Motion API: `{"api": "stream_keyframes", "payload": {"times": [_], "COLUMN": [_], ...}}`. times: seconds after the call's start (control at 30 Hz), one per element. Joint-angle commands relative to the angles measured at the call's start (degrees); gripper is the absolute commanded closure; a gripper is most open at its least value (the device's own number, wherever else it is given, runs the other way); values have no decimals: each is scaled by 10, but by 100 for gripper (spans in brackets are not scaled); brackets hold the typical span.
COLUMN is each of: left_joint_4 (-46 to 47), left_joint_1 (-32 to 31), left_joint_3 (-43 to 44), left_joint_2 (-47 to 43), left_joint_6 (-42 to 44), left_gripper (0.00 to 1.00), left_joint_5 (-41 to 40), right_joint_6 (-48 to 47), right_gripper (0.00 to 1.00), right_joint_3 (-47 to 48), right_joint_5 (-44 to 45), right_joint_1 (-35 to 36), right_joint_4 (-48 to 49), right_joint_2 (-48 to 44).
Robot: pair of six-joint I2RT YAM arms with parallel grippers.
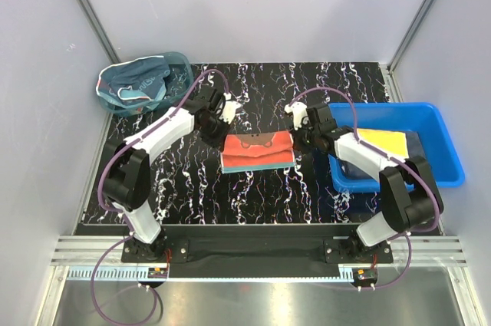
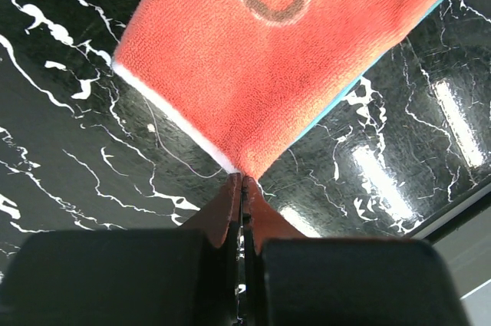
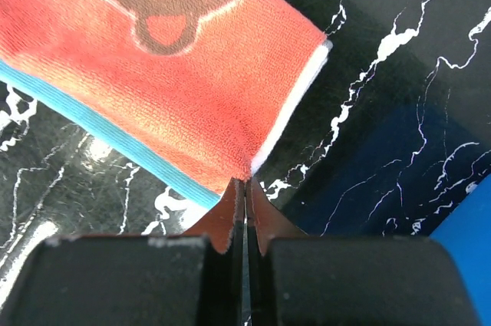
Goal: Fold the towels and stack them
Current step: Fold the towel
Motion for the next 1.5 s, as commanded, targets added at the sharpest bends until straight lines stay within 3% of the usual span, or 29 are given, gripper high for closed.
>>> {"api": "stream_keyframes", "payload": {"times": [0.0,0.43,0.5,0.53,0.63,0.67,0.8,0.83,0.97,1.1,1.27,1.47], "left_joint_4": [-3,-24,-19,-13,3,1,-25,-28,-8,19,15,21], "left_joint_1": [-5,-17,-19,-18,-22,-22,-22,-23,-23,-22,-19,-8], "left_joint_3": [5,-32,-43,-46,-64,-65,-45,-39,-22,-23,-31,-55], "left_joint_2": [-21,-44,-31,-25,-25,-25,-35,-41,-48,-16,38,68], "left_joint_6": [-13,-42,-53,-54,-67,-68,-66,-73,-94,-137,-231,-258], "left_gripper": [100,100,100,96,75,72,66,66,66,66,66,68], "left_joint_5": [-11,-18,-11,-9,-8,-17,-50,-77,-63,-82,-106,-116], "right_joint_6": [23,60,64,67,71,73,82,84,97,133,155,148], "right_gripper": [100,100,95,90,87,76,67,67,71,75,78,81], "right_joint_3": [1,-40,-42,-40,-38,-35,-16,-11,16,34,40,57], "right_joint_5": [17,48,57,63,83,90,86,91,87,41,60,108], "right_joint_1": [12,41,50,56,69,70,71,71,71,71,70,71], "right_joint_4": [16,-12,-19,-22,-37,-41,-71,-78,-94,-55,-42,-65], "right_joint_2": [-32,-64,-52,-42,-41,-42,-64,-70,-74,-40,35,88]}}
